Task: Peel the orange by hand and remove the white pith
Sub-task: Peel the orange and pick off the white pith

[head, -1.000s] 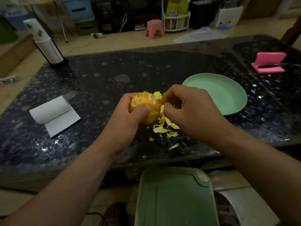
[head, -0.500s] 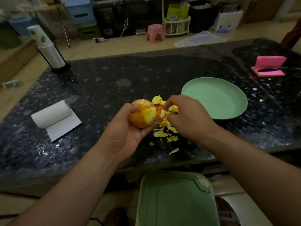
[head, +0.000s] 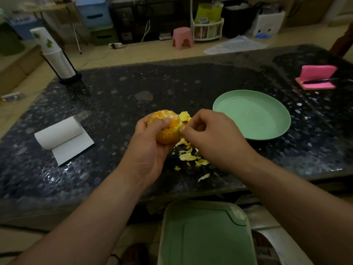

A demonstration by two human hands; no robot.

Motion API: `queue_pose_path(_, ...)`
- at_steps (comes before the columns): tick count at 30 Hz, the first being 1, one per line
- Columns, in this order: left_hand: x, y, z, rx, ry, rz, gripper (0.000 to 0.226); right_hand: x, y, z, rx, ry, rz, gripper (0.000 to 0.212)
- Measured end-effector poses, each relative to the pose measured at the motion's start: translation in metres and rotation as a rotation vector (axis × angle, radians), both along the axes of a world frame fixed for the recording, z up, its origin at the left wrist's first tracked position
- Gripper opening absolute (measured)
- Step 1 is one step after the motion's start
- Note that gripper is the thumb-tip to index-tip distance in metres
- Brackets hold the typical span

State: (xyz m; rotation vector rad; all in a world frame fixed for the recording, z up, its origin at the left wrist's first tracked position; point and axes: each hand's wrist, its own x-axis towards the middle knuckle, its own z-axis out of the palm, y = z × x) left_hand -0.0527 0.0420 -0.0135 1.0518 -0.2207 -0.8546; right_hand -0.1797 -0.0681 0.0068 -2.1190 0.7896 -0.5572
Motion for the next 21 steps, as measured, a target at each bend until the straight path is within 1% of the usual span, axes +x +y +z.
queue_pose_path(5,-0.002,-0.001,-0.003,0.033,-0.131,0.020,0.048,0.001,0.002,0.002,0.064,-0.002,0.037,0.016)
queue_pose_path(14,-0.013,-0.002,-0.004,0.135,-0.477,0.076,0.050,0.002,0.006,0.003,0.107,-0.020,0.028,0.019)
queue_pose_path(18,-0.017,0.001,-0.003,0.137,-0.495,0.072,0.051,0.001,0.007,0.005,0.137,-0.022,0.011,0.018)
queue_pose_path(21,-0.016,0.000,-0.001,0.120,-0.430,0.070,0.053,-0.001,0.007,0.006,0.200,-0.049,0.025,0.014)
